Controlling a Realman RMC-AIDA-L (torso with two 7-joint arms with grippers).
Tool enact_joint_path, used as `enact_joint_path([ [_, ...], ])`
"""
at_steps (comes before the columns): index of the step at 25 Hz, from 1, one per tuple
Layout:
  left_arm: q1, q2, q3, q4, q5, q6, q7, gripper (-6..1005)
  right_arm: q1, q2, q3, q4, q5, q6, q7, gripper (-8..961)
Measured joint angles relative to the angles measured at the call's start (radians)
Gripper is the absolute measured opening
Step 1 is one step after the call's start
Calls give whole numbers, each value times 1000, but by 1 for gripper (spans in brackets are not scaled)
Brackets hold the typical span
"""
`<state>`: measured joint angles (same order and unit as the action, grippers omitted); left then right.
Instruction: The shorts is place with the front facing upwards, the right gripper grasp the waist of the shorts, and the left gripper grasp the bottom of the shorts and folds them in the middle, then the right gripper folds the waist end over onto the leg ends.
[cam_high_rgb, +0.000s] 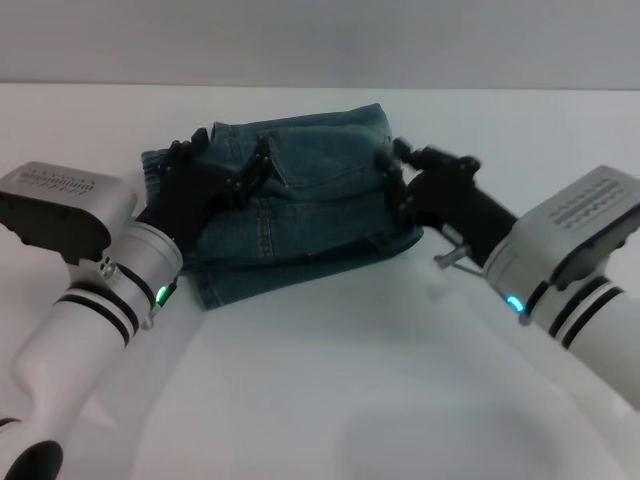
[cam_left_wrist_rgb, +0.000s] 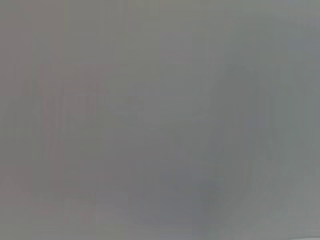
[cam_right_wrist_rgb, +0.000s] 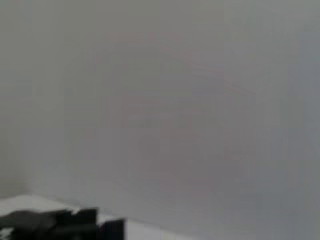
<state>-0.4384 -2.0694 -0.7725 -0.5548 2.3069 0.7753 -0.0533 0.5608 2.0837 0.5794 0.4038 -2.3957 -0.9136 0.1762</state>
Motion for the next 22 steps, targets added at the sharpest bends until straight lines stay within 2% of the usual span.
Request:
enact_joint_path([
  [5, 38, 1, 0, -24, 1, 0, 0, 810, -1, 1, -50, 16, 0, 44, 5, 201],
  [13, 121, 8, 50, -98, 10, -27, 2, 810, -11, -2, -31, 3, 24, 50, 21, -2],
  [18, 153, 8, 62, -123, 15, -43, 2, 809, -4, -3, -25, -22, 25, 48, 24, 10],
  [22, 159, 8, 63, -126, 17, -46, -1, 809, 22, -8, 24, -65, 22, 38, 20, 20],
])
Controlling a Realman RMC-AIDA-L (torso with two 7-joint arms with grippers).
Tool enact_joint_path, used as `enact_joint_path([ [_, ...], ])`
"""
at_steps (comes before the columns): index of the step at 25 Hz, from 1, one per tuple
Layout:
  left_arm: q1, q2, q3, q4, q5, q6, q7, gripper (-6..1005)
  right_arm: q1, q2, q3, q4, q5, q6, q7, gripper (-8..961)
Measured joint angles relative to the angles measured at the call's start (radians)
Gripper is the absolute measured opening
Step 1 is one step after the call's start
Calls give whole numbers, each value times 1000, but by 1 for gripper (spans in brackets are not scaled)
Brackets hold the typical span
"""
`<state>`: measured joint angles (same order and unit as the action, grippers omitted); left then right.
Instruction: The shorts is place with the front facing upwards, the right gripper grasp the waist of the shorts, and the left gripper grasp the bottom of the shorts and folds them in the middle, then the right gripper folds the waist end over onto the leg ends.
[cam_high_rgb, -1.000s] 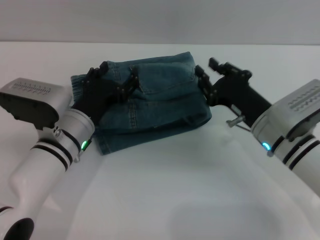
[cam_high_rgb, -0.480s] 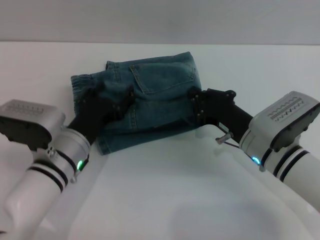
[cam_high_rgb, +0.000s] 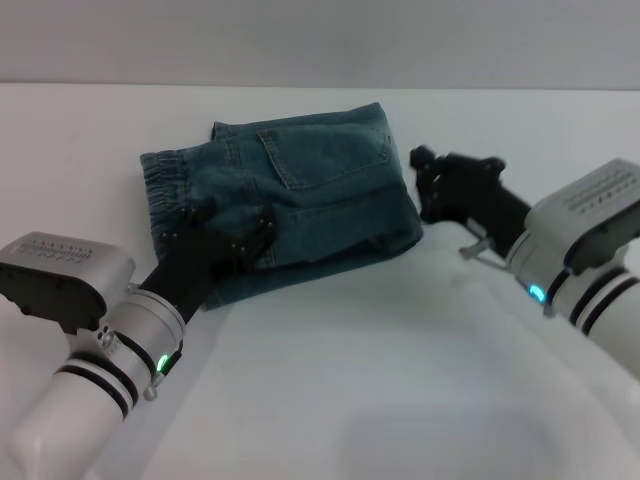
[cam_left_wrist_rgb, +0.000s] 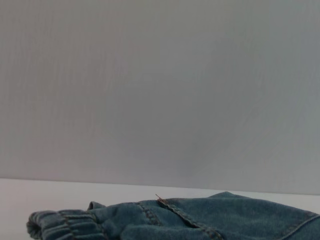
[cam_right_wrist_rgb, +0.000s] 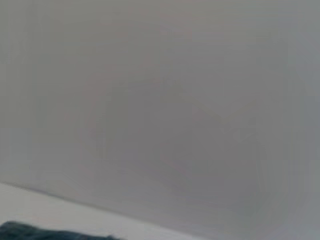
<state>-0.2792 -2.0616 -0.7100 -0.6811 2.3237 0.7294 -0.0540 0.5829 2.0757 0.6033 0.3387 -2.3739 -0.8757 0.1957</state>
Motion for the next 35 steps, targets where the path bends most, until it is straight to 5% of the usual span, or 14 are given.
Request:
enact_joint_path([
  [16, -98, 0, -10, 36, 2, -6, 3, 809, 59, 5, 12, 20, -2, 202, 87, 59],
  [26, -178, 0, -58, 85, 2, 3, 3, 809, 35, 10, -108, 49, -3, 204, 197, 83],
  [35, -200, -1, -61, 98, 30, 24, 4, 809, 25, 9, -109, 123, -7, 182, 185, 105],
])
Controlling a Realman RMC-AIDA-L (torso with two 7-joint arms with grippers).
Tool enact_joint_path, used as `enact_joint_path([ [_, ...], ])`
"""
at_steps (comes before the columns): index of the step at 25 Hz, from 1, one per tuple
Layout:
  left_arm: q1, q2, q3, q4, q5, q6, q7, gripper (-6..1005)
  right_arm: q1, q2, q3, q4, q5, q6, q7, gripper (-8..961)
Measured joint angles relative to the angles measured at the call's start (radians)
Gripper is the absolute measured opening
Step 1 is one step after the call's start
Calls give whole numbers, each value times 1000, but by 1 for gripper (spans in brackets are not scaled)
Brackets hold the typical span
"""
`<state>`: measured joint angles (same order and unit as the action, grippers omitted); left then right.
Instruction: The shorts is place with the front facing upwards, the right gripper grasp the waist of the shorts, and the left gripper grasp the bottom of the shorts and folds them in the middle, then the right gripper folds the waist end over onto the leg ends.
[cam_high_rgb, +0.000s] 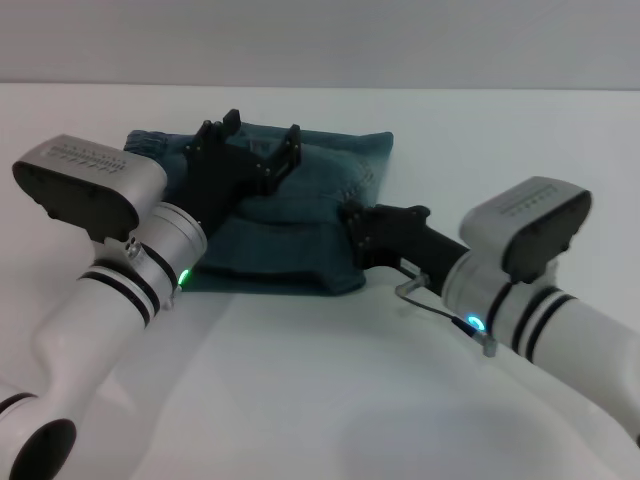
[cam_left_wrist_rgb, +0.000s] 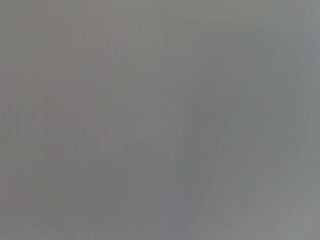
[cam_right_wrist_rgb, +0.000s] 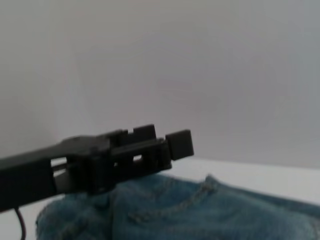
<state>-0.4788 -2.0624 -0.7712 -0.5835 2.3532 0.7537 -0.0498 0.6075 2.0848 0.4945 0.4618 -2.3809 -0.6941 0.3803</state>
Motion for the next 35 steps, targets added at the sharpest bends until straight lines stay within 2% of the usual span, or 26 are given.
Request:
enact_joint_path([
  [6, 25, 0, -57, 10, 2, 37, 24, 810, -113, -15, 110, -59, 1, -199, -31, 120],
  [11, 41, -1, -125, 40, 2, 52, 46, 810, -179, -11, 190, -122, 7, -360, -135, 132],
  [16, 38, -5, -161, 125, -4, 111, 88, 810, -280, -2, 331, -119, 26, -519, -301, 144],
  [18, 39, -6, -162, 138, -7, 130, 91, 810, -310, -6, 372, -113, 64, -550, -311, 149],
  [20, 57, -6, -163, 169, -8, 209, 92, 810, -331, -10, 397, -118, 108, -569, -300, 154],
  [27, 65, -6, -192, 220, -10, 221, 81, 810, -368, -5, 424, -171, 158, -641, -294, 171],
  [32, 70, -8, -198, 231, -12, 223, 80, 810, -380, -2, 421, -174, 159, -660, -299, 395],
  [35, 76, -8, -201, 232, -12, 228, 80, 810, -383, -1, 416, -179, 159, -666, -302, 458],
])
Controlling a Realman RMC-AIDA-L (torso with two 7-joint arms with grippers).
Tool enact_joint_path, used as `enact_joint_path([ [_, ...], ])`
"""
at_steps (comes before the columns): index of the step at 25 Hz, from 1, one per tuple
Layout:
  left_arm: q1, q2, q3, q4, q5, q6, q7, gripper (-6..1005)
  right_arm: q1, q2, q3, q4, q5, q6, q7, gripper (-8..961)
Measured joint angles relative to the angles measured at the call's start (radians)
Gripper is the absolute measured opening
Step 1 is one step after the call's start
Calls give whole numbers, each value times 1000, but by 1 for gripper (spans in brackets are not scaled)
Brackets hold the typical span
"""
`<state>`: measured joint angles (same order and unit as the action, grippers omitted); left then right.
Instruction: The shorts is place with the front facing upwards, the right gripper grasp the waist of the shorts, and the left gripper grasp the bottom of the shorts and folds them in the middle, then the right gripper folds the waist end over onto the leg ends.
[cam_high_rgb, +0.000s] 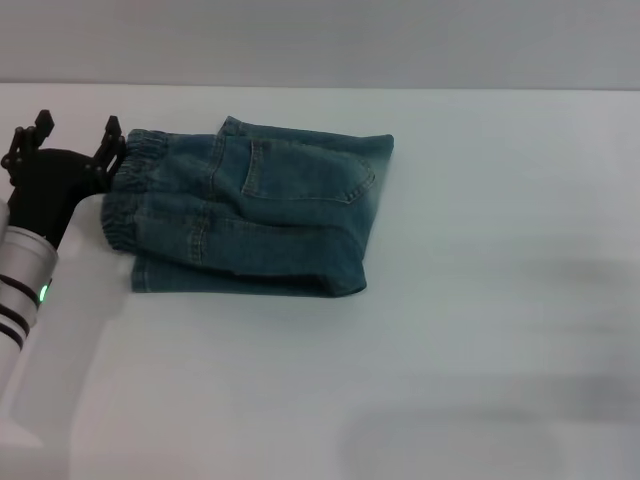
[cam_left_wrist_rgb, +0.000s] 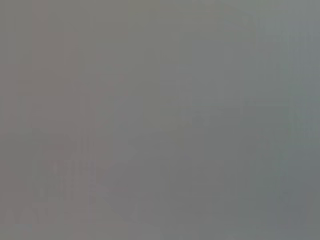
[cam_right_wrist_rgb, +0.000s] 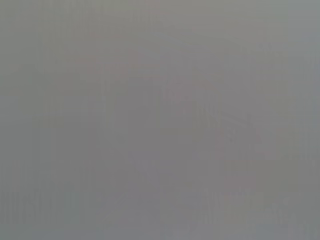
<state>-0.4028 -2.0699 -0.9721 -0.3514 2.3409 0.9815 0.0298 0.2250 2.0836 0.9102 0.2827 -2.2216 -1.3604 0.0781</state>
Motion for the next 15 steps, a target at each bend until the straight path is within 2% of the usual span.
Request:
enact_joint_path([
  [8, 28, 1, -8, 13, 0, 15, 0, 810, -17, 1, -2, -3, -4, -30, -1, 625],
  [13, 30, 0, -10, 14, -10, 15, -14, 810, -22, 1, -5, -4, -6, -31, -1, 799],
  [15, 30, 0, -11, 14, -16, 16, -27, 810, -23, 1, -5, -4, -7, -34, -2, 795],
])
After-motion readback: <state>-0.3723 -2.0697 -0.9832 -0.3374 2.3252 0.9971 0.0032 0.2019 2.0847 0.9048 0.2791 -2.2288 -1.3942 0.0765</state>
